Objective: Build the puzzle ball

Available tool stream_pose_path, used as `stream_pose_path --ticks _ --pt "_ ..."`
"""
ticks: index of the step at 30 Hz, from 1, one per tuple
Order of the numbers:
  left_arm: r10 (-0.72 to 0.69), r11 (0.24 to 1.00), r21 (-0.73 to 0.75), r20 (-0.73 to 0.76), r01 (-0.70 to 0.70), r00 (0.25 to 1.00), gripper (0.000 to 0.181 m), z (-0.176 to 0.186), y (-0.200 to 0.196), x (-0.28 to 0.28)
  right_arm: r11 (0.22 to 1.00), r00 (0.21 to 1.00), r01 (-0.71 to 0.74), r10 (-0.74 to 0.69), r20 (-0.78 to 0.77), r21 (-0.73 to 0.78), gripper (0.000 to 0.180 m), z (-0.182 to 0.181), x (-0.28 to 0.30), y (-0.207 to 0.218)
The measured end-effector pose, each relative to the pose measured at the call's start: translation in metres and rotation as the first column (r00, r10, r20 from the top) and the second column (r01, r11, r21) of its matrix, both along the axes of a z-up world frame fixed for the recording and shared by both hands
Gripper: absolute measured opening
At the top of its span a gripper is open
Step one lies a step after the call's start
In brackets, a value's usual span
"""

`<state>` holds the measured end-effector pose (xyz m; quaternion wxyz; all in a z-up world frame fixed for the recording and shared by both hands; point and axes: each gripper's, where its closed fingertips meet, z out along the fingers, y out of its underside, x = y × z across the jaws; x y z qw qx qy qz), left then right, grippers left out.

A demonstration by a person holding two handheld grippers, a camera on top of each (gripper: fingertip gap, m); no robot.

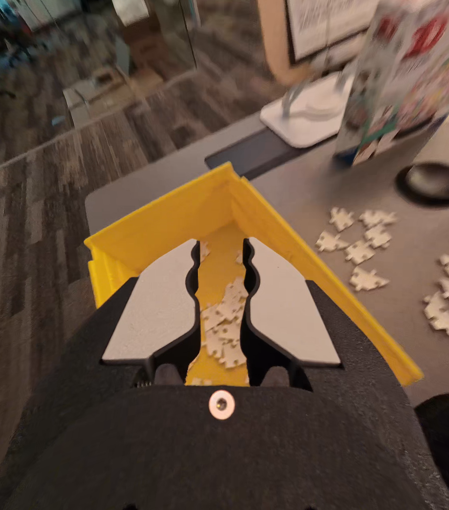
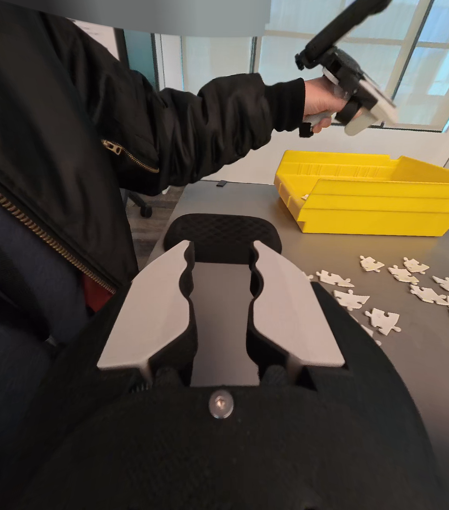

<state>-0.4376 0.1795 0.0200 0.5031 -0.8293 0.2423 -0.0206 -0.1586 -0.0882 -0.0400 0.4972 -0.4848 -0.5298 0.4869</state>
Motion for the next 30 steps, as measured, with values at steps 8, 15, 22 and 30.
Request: stream_pose_path --ticks 8,15,22,30 --pt "-0.132 0.905 -0.425 -0.259 0.009 0.957 0.026 -0.059 0.042 -0.032 0.998 0.998 0.057 -0.057 0.014 0.035 0.044 -0.007 -0.015 0.013" --pt "-0.264 0.858 -0.505 -0.281 0.092 0.923 0.032 -0.088 0.075 -0.037 0.998 0.998 0.066 -0.066 -0.003 0.006 0.044 -0.007 -0.012 0.021" --pt "-0.463 0.822 -0.535 -0.431 0.195 0.774 0.033 -0.117 0.081 -0.043 0.997 0.997 0.072 -0.072 -0.016 -0.001 0.044 -0.006 -0.01 0.026" --pt "-0.552 0.781 -0.573 -0.448 0.249 0.703 0.035 -0.142 0.093 -0.034 0.996 0.996 0.088 -0.088 -0.017 0.01 0.043 -0.007 -0.01 0.032"
